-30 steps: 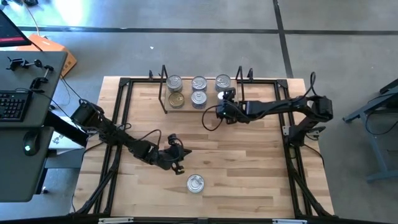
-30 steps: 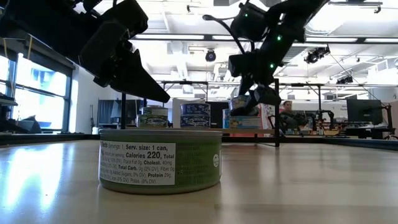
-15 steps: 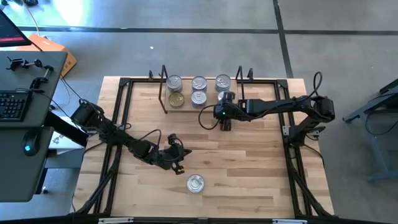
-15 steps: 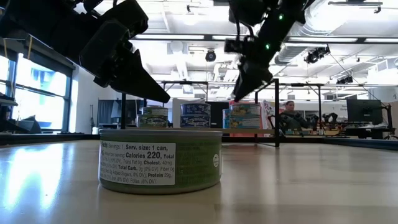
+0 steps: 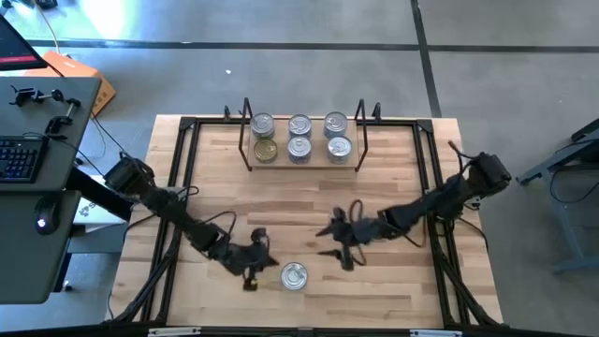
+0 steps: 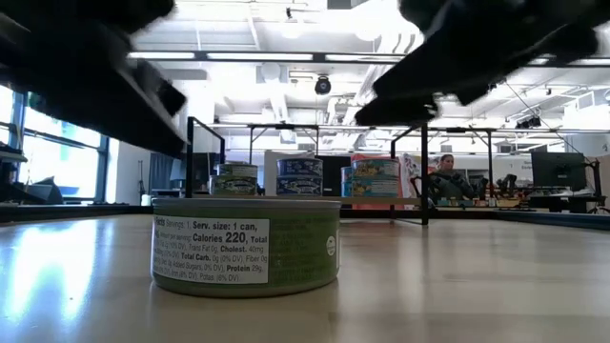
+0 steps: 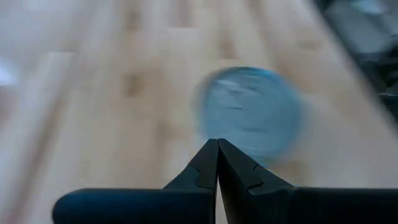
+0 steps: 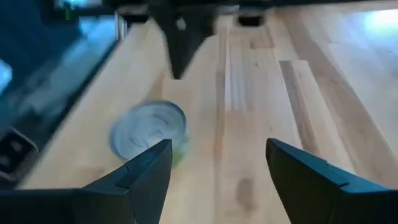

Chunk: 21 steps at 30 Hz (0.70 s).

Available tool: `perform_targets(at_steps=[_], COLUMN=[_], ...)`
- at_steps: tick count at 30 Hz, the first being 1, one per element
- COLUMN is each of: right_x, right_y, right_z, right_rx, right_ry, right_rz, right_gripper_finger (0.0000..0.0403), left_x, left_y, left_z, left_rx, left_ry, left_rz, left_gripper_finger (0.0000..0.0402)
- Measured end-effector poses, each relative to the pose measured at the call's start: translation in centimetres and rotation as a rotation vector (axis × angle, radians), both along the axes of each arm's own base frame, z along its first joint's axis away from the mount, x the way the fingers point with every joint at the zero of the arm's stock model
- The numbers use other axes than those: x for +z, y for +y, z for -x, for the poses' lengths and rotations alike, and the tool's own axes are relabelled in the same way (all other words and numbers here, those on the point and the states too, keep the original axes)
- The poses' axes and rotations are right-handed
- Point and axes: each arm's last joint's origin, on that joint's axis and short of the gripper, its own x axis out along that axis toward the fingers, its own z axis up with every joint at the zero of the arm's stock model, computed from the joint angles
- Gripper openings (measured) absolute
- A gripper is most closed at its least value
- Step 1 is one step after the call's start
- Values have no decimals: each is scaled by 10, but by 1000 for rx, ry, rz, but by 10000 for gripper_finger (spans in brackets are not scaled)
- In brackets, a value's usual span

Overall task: Stack canned seafood by type on shelf
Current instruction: Stack the green tuna can on the shelf

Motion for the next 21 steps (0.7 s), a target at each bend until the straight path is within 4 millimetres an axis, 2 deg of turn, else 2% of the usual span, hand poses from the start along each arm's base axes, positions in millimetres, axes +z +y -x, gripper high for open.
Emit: perform_targets(at_steps=[4, 8, 12, 17, 21], right_x=[-14, -23, -23, -24, -24], right_y=[16, 20, 18, 11, 6], right_z=[25, 43, 44, 41, 39], right_rx=[-136, -270, -346, -374, -381], right_ry=[-119, -181, -202, -199, -192], right_rz=[-76, -45, -17, -9, -9], right_gripper_finger=[252, 252, 252, 252, 252], left_x=[6, 5, -11, -24, -35], left_y=[-16, -16, -2, 12, 24], left_z=[5, -4, -22, -50, -61], left_rx=[-76, -156, -184, -246, -256], left_ry=[-43, -59, -12, -31, 65], left_rz=[110, 222, 284, 265, 258], left_gripper_finger=[0, 0, 0, 0, 0])
